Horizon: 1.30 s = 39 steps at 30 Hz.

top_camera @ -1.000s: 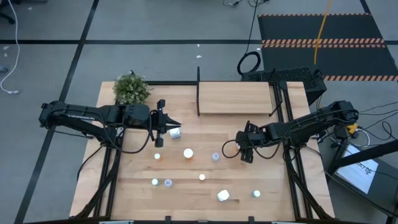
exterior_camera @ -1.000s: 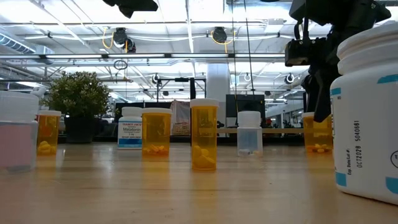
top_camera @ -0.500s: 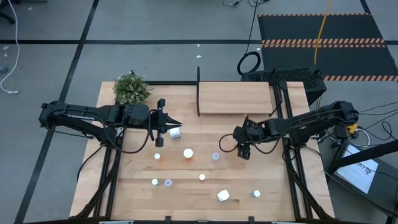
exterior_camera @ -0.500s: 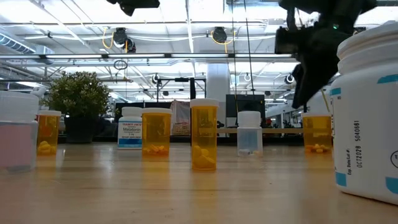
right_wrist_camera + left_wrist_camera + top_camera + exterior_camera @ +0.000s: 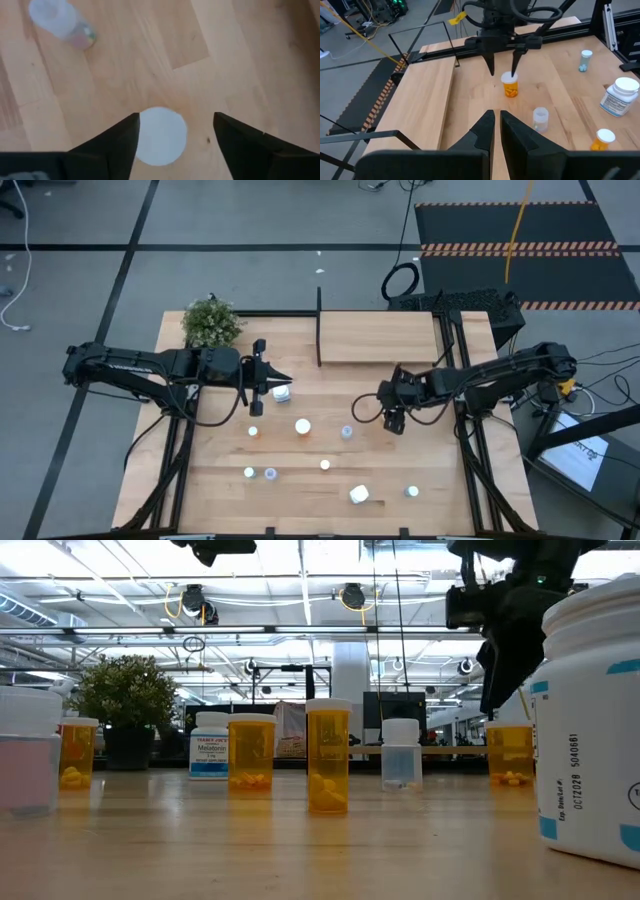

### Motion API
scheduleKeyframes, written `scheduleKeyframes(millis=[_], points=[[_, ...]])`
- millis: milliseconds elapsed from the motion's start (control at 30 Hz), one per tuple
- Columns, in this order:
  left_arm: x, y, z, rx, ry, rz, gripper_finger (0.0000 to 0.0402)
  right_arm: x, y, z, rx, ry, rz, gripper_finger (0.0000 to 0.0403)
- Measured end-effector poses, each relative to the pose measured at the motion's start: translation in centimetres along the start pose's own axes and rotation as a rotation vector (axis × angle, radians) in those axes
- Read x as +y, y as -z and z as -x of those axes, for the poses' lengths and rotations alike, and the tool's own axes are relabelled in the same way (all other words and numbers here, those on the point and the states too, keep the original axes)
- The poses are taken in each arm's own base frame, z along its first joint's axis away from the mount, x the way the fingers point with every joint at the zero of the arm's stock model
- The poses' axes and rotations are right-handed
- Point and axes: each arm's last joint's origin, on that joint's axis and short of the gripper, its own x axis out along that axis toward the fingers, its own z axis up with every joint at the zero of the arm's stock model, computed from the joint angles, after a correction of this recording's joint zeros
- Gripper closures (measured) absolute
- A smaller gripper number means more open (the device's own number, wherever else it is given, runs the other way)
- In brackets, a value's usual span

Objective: Pick and place medicine bottles onto shelf by color
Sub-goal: Put the right large orange pill bottle on the shelf

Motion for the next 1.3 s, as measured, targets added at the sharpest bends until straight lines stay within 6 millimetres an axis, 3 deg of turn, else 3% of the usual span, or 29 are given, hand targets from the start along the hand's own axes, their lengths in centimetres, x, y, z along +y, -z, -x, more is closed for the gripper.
scheduleKeyframes(millis=[233,567,733,1033,1133,1300], points=[[0.0,0.0,0.0,-0.001,0.0,0.001,0.0369,0.9,0.3,-0.7,0.031,0.0,0.023,0.0104],[0.0,0.0,0.0,-0.001,0.0,0.003,0.0369,1.2,0.4,-2.0,0.079,0.024,0.061,0.01],[0.0,0.0,0.0,-0.001,0.0,0.003,0.0369,1.2,0.4,-2.2,0.085,0.027,0.072,0.0123],[0.0,0.0,0.0,-0.001,0.0,0.002,0.0369,1.1,0.4,-2.2,0.084,0.028,0.089,0.0203],[0.0,0.0,0.0,-0.001,0.0,0.0,0.0369,1.1,0.3,-2.2,0.084,0.028,0.089,0.0205],[0.0,0.0,0.0,-0.001,0.0,0.0,0.0369,1.1,0.3,-2.2,0.085,0.028,0.083,0.0175]])
